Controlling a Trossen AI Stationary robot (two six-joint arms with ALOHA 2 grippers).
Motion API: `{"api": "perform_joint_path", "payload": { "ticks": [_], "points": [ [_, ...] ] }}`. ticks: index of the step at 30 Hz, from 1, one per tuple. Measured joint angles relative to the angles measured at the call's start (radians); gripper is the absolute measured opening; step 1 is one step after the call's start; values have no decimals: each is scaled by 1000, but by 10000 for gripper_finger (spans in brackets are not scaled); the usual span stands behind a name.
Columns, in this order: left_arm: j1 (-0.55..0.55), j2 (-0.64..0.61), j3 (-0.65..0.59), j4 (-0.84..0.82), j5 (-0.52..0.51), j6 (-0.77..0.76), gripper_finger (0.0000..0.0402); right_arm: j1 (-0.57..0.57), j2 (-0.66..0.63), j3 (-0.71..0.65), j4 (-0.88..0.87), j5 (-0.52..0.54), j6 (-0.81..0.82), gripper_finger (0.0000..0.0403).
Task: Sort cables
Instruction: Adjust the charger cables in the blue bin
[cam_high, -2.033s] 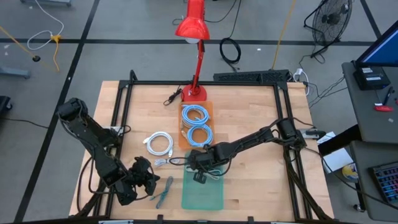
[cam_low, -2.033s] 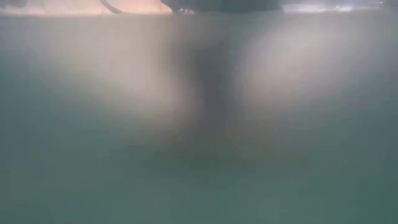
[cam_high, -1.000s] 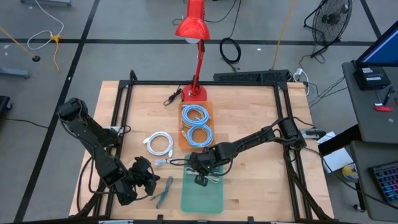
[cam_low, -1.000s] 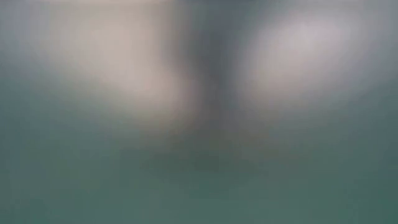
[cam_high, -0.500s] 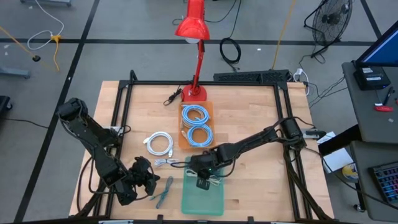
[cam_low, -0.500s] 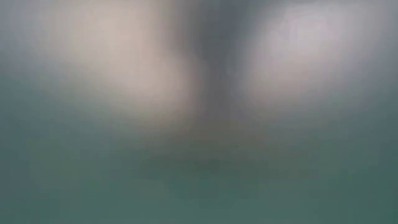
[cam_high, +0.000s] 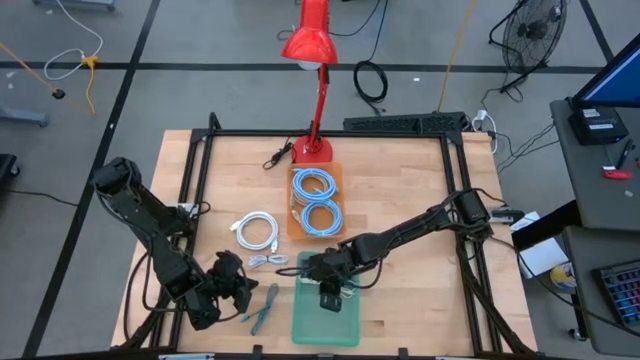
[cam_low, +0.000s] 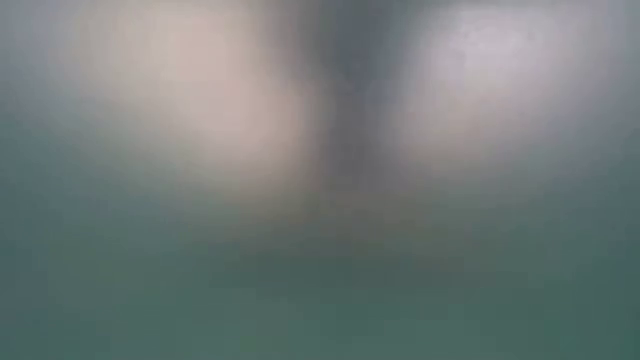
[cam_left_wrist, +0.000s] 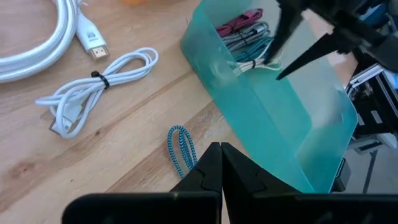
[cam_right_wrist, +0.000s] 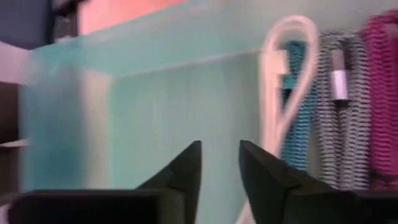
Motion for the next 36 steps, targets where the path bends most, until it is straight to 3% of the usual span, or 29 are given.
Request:
{"api": "perform_joint_path", "payload": {
  "ticks": [6, 11, 25, 36],
  "points": [
    [0, 0, 0, 2, -9, 0, 1, -2, 18, 1, 3, 59, -24, 168],
    [0, 0, 0, 4, -8, -1, 1, -3, 16, 3, 13, 87, -51, 181],
    [-2, 0, 0, 4, 0, -4, 1, -3, 73, 6, 16, 57, -51, 139],
    [-3, 0, 0, -2, 1, 5, 1, -6, 13, -2, 28, 81, -58, 77]
  ]
}}
